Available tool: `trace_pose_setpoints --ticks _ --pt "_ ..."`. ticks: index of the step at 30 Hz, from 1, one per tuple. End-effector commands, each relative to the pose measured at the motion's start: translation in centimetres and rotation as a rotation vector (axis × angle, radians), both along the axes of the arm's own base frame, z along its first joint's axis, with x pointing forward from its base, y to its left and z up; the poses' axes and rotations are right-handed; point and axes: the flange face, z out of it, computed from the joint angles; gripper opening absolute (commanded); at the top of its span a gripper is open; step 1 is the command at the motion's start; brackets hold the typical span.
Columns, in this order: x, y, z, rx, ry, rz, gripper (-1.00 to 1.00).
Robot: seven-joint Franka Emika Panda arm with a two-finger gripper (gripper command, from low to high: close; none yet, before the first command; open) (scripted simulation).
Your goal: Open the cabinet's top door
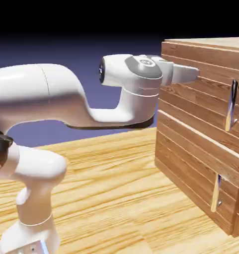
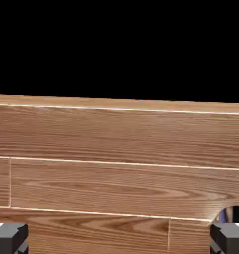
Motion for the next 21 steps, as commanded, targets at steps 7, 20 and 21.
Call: trace_pose_setpoints --ticks 7,20,21 --pt "2.6 -3.6 -3.6 0.02 -0.037 -0.013 0.0" --pt "9.8 -7.5 -10.1 0.033 -0.054 -0.019 0.0" --pt "10.7 -7.5 -10.2 0.033 -0.054 -0.019 0.0"
